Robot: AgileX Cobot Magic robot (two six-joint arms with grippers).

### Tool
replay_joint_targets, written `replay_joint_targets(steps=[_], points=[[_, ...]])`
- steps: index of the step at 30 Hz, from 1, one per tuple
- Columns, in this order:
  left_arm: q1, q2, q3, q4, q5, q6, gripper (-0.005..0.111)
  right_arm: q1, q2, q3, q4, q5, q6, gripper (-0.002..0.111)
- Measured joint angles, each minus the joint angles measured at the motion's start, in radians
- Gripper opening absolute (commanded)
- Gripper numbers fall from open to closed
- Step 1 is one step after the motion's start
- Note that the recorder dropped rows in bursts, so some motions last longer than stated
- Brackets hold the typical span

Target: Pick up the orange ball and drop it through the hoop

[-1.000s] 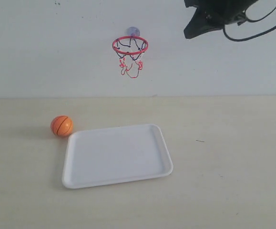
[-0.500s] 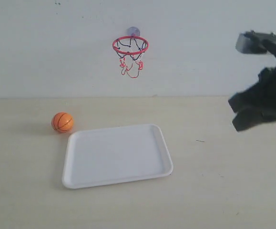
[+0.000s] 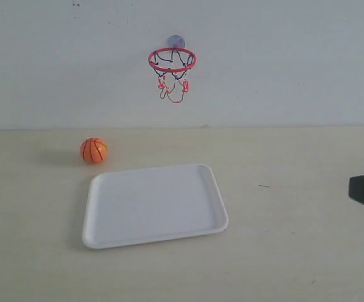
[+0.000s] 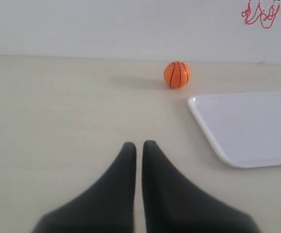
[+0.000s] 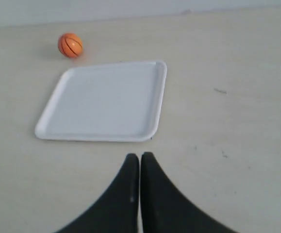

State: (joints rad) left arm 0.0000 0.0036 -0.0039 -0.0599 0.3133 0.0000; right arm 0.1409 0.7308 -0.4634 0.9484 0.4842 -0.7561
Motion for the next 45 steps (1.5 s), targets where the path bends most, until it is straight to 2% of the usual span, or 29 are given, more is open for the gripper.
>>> replay_joint_targets(steps=[16,22,28,33,45], points=[[0.0,0.0,0.0,0.0,0.0,0.0,0.004,0.0,-0.448,0.019,-0.013,-0.044,-0.002,0.0],[0.0,0.0,0.0,0.0,0.0,0.0,0.004,-0.054,-0.614,0.196,-0.042,-0.051,-0.005,0.0],[0.0,0.0,0.0,0.0,0.0,0.0,0.004,-0.069,-0.654,0.37,-0.049,-0.07,-0.007,0.0],[0.0,0.0,0.0,0.0,0.0,0.0,0.004,-0.07,-0.656,0.451,-0.051,-0.089,-0.009,0.0],[0.0,0.0,0.0,0.0,0.0,0.0,0.004,-0.07,-0.677,0.459,-0.077,-0.089,-0.025,0.0]])
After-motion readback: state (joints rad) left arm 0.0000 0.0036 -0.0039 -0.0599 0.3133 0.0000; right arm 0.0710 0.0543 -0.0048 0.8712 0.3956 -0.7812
